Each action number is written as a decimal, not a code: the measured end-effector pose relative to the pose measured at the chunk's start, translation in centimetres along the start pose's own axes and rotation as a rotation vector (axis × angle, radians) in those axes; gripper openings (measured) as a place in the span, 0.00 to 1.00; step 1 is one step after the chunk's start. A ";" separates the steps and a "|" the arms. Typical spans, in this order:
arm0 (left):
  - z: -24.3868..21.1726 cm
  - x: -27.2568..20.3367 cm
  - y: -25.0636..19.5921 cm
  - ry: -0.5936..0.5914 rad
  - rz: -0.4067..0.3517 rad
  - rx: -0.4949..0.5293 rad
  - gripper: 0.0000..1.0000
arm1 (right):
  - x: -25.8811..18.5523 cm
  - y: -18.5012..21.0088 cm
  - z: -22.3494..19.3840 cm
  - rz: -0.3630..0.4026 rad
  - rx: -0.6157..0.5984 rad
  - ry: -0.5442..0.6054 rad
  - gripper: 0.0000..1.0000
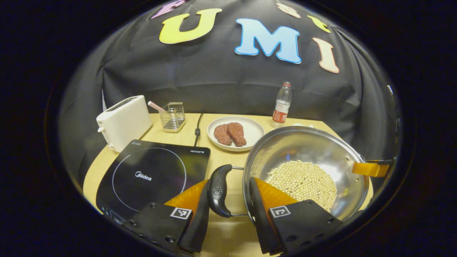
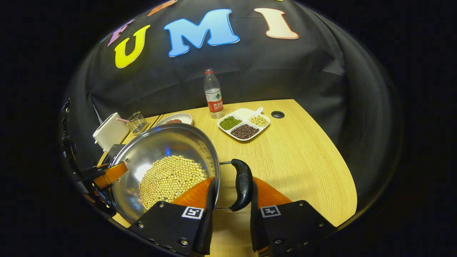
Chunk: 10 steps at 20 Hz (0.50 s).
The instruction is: First push the handle of the pot to place it horizontally, then grasp the pot with both hands and set it on the induction cooktop.
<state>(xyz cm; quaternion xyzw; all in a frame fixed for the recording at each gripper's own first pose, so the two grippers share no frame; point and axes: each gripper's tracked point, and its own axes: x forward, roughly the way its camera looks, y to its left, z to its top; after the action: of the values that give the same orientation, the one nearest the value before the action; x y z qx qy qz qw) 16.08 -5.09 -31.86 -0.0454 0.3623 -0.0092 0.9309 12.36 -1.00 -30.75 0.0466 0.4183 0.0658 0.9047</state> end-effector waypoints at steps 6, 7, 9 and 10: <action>1.8 -1.2 3.3 -0.021 -0.033 0.010 0.69 | -1.8 3.6 0.4 -0.025 0.019 -0.018 0.43; 2.1 -1.4 4.0 -0.021 -0.035 0.014 0.69 | -2.0 4.2 0.5 -0.027 0.025 -0.022 0.43; 2.5 -1.8 5.3 -0.027 -0.037 0.019 0.64 | -2.3 5.6 0.4 -0.027 0.030 -0.022 0.43; 2.7 -1.9 5.9 -0.031 -0.039 0.019 0.60 | -2.4 6.3 0.5 -0.028 0.031 -0.024 0.43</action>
<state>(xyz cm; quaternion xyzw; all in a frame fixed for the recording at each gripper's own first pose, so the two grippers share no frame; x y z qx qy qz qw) 16.41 1.05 -29.09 -0.0438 0.3469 -0.0298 0.9364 10.66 4.85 -27.77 0.0558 0.4090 0.0460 0.9097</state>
